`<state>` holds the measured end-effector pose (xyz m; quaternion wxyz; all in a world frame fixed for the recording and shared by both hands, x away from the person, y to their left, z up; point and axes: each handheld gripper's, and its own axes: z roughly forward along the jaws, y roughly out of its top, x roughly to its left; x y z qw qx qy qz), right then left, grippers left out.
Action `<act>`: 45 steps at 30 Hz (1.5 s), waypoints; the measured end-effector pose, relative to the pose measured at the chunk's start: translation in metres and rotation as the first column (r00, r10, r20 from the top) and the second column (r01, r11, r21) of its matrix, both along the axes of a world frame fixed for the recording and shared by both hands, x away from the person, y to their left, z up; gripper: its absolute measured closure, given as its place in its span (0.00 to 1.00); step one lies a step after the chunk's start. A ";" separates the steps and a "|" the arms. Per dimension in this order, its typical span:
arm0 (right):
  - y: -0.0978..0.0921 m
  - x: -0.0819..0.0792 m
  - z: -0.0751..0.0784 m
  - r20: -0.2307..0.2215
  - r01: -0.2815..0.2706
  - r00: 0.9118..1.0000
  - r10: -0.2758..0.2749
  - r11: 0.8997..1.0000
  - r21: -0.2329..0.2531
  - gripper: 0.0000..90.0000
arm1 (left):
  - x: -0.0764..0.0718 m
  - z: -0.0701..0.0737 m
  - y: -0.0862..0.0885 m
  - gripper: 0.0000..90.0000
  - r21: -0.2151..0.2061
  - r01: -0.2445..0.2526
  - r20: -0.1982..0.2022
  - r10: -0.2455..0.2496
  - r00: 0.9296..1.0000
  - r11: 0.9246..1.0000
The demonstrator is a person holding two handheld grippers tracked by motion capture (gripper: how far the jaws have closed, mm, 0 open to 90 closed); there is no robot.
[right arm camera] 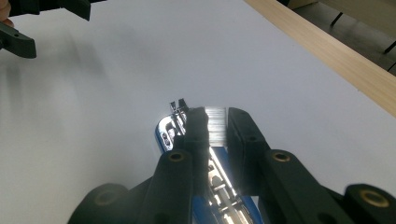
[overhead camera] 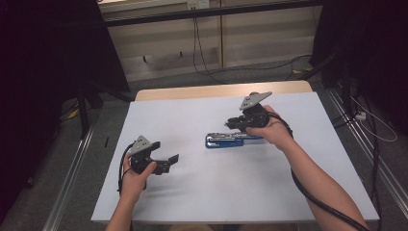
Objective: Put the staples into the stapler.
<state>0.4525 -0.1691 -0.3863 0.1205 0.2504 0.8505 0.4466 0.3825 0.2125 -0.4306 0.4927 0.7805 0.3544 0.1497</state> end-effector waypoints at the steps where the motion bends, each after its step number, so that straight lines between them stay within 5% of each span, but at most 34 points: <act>1: 0.000 0.001 -0.001 -0.001 -0.005 1.000 0.005 1.000 0.004 0.89 | 0.000 0.000 0.000 0.06 -0.001 0.000 0.000 0.000 1.000 1.000; 45: 0.024 0.018 -0.011 -0.018 -0.145 0.989 0.144 0.989 -0.026 0.89 | 0.000 -0.001 -0.001 0.06 -0.005 0.002 -0.008 -0.002 1.000 1.000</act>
